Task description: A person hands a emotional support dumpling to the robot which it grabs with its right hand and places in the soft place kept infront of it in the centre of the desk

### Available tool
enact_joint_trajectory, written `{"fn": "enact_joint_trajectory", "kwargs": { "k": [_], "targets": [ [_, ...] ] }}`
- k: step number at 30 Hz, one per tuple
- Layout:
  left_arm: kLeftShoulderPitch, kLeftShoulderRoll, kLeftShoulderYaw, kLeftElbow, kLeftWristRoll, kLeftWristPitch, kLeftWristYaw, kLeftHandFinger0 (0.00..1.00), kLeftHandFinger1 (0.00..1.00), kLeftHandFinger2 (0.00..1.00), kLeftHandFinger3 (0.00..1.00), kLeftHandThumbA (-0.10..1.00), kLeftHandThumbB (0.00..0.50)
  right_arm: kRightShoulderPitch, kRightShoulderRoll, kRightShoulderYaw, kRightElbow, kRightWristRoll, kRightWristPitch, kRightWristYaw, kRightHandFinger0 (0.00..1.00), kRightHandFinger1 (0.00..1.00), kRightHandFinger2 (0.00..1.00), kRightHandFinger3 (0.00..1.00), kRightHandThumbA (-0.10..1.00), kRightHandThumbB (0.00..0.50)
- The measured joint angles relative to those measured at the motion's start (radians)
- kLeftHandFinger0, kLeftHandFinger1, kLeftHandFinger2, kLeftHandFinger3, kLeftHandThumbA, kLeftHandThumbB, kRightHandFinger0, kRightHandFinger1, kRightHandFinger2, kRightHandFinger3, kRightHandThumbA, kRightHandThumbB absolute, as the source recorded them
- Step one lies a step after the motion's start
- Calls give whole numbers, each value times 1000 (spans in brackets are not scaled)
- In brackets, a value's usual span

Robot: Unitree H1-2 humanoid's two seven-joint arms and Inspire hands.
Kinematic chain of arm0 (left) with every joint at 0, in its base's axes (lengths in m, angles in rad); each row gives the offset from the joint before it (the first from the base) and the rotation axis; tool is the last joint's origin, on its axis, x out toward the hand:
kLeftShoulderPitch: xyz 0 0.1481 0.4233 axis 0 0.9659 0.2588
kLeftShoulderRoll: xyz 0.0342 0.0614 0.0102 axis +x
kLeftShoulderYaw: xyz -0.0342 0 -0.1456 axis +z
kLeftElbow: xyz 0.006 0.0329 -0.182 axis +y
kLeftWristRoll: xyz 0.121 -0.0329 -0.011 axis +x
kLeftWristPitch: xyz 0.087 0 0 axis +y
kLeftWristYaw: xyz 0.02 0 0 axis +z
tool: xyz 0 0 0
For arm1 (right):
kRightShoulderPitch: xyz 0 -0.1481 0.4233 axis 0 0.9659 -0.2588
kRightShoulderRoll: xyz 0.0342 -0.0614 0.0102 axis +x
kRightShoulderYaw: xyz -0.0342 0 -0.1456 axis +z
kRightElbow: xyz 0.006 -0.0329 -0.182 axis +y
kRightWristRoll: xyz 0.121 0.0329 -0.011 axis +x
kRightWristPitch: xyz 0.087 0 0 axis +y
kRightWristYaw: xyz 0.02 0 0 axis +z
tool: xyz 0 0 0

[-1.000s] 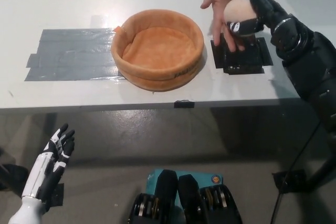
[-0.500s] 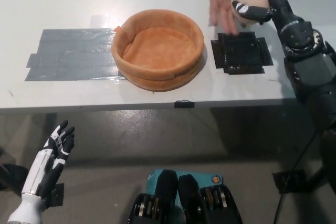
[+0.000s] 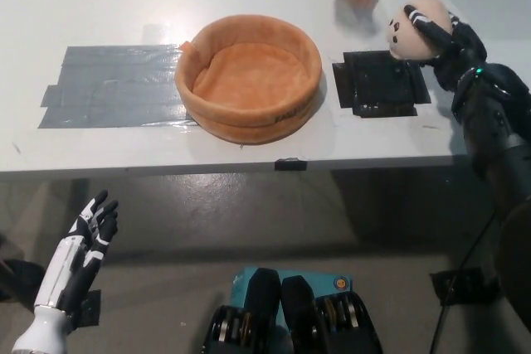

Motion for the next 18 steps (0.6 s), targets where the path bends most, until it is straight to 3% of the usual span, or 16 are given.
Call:
{"fn": "enact_joint_trajectory", "kwargs": {
  "k": [3, 6, 7, 8, 10, 11, 13, 17, 18],
  "targets": [
    [0, 0, 0, 0, 0, 0, 0, 1000, 1000, 1000, 1000, 822, 4, -8, 14, -79, 0, 62, 37, 10, 0, 137, 695, 1000, -100, 79],
    [0, 0, 0, 0, 0, 0, 0, 1000, 1000, 1000, 1000, 814, 11, -28, 36, -136, -2, 117, 73, 21, 0, 109, 646, 1000, -100, 86],
    [0, 0, 0, 0, 0, 0, 0, 1000, 1000, 1000, 1000, 815, 11, -36, 43, -149, -3, 132, 82, 25, 0, 113, 644, 820, -100, 55],
    [0, 0, 1, 0, 0, 0, 0, 1000, 1000, 1000, 1000, 816, 10, -50, 54, -162, -6, 153, 93, 32, 0, 120, 644, 829, -100, 60],
    [-1, 0, 0, 0, -1, 0, 0, 1000, 1000, 1000, 1000, 825, 15, -88, 83, -177, -20, 192, 116, 45, 0, 145, 615, 1000, -100, 73],
    [-1, 0, 0, 0, -1, 0, 0, 1000, 1000, 1000, 1000, 828, 17, -106, 94, -178, -26, 206, 125, 54, 0, 140, 608, 1000, -100, 67],
    [-1, 0, 1, 0, -2, 0, 0, 1000, 1000, 1000, 1000, 843, 1, -142, 112, -179, -34, 233, 140, 63, 0, 95, 624, 1000, -100, 112],
    [-1, 1, 1, -2, -2, 0, 0, 1000, 1000, 1000, 1000, 848, 6, -213, 157, -168, -66, 276, 161, 67, 0, 92, 734, 1000, -100, 51],
    [-1, 1, 1, -5, -2, 0, 0, 1000, 1000, 1000, 1000, 848, 15, -229, 174, -144, -86, 281, 160, 68, 0, 118, 768, 1000, -100, 74]
  ]
}}
